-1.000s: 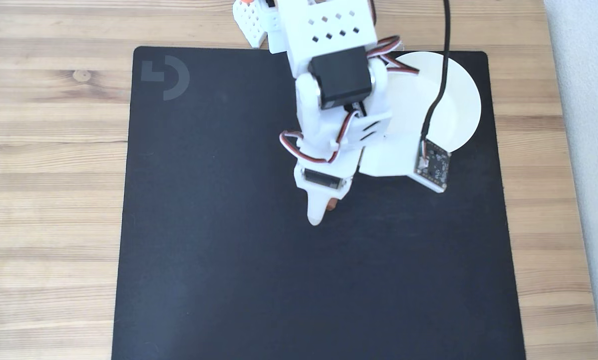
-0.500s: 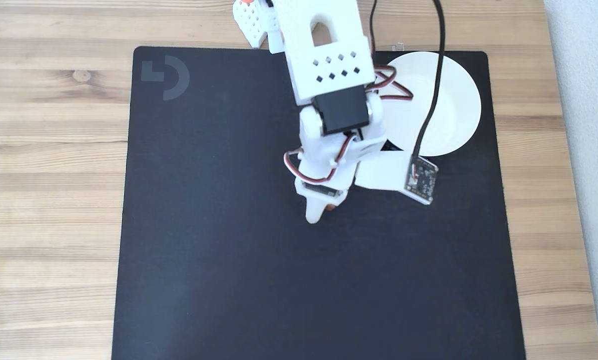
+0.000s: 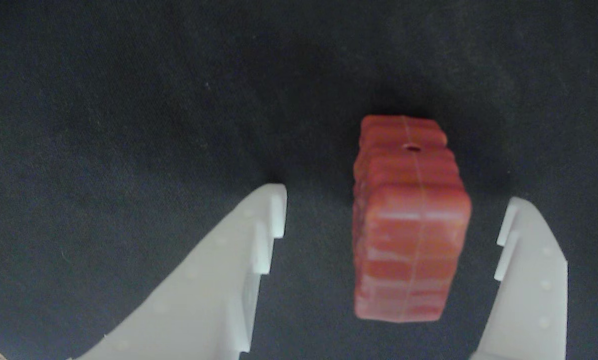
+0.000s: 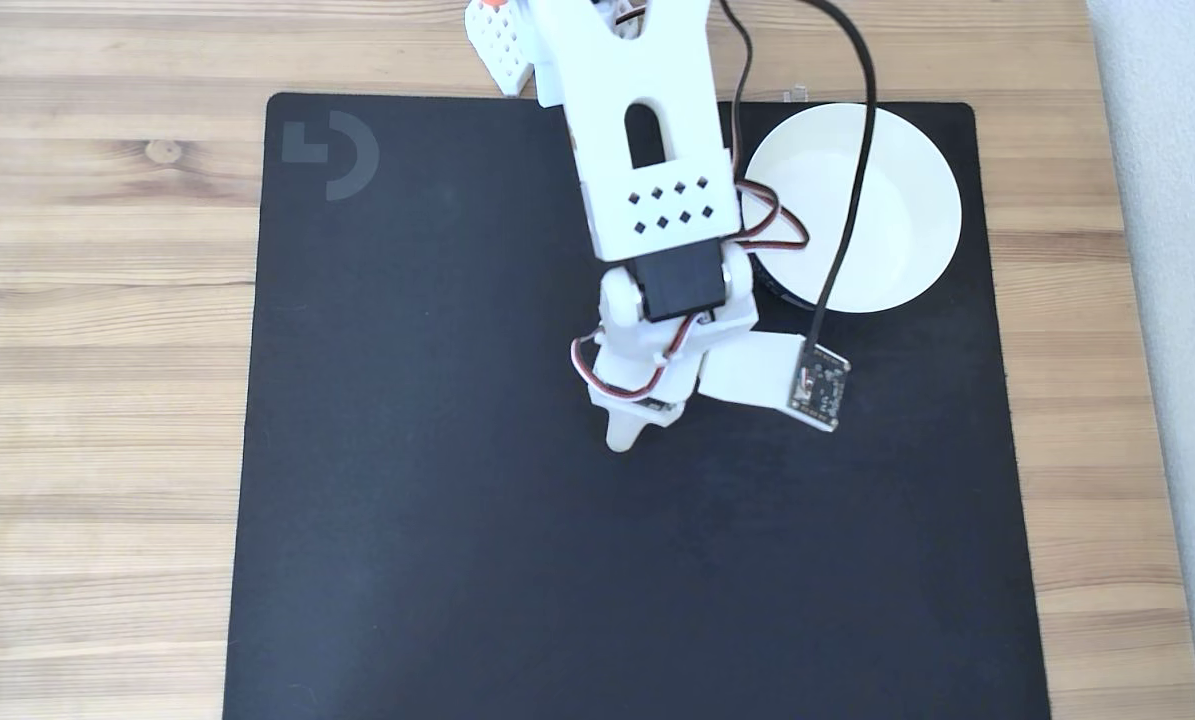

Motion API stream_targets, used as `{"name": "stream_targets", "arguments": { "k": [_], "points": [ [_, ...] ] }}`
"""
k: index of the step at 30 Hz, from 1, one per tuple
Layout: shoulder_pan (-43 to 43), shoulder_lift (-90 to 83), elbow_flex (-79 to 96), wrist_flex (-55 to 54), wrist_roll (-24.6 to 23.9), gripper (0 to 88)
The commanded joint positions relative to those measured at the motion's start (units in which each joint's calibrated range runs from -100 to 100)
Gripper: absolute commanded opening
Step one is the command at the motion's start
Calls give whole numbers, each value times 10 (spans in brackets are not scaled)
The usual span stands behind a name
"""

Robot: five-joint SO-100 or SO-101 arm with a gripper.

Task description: Pick up the toy and place it on the plate

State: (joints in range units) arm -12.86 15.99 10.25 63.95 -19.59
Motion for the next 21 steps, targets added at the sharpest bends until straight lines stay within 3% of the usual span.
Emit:
{"name": "stream_targets", "arguments": {
  "k": [1,8,15,21],
  "points": [
    [2,6,-16,-6,-1,293],
    [1,11,-16,-14,-2,269],
    [-5,8,-16,-62,-1,18],
    [-7,5,-16,-59,-2,24]
  ]
}}
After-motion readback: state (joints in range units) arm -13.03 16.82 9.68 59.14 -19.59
